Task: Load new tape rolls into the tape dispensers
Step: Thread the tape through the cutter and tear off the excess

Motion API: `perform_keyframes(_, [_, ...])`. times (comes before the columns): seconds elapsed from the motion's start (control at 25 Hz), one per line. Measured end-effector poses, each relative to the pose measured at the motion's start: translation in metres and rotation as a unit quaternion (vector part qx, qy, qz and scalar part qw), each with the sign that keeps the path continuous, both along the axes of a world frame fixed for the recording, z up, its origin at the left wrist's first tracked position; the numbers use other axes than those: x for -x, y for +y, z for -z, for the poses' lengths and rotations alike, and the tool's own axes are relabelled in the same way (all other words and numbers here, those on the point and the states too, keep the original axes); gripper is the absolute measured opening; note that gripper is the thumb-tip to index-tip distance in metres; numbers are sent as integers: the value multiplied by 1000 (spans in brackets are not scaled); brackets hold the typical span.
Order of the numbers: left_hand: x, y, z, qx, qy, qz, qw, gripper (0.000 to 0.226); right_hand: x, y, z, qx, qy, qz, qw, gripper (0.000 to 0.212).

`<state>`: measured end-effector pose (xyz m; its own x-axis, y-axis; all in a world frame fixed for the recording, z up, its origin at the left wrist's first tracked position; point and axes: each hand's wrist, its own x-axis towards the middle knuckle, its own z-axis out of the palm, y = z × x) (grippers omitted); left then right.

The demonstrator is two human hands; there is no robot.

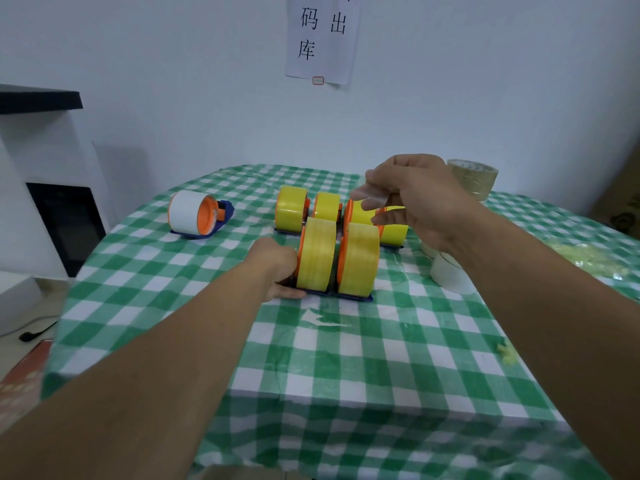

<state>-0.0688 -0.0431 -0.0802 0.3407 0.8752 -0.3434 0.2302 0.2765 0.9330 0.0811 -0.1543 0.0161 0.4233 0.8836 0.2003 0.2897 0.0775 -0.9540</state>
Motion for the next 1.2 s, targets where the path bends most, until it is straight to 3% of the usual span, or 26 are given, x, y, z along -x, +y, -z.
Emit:
perform_keyframes(0.28, [3,4,3,-2,21,0,1000,22,0,-1,2,5,2,0,1000,13])
perform_keyframes(0.52, [-1,10,-9,-134,90,-123,979,22,-6,-9,3,11,-5,4,1000,14])
perform_keyframes(0.56, [-4,8,-15,-204,65,-143,966,22,-7,-11,4,12,-8,5,1000,14])
perform_keyframes(0.68, [-9,-30,-50,-356,-147,-136,913,16,-13,-18,7,7,-3,10,1000,16])
perform_keyframes(0.76, [-20,-58,-65,-388,-178,-62,902,3,-16,-25,11,-4,26,12,1000,17])
perform_keyframes(0.84, [-32,-78,-69,-339,-153,5,928,14,-20,-33,16,-8,42,16,999,18])
perform_keyframes(0.96, [-47,-98,-63,-143,-176,73,971,14,-25,-43,28,-16,37,34,999,20])
perform_keyframes(1.08, [-58,-116,-40,25,-239,87,967,10,-31,-52,47,-20,42,64,997,21])
perform_keyframes(1.2, [-69,-125,-23,84,-279,62,955,10,-38,-60,67,-20,34,97,994,13])
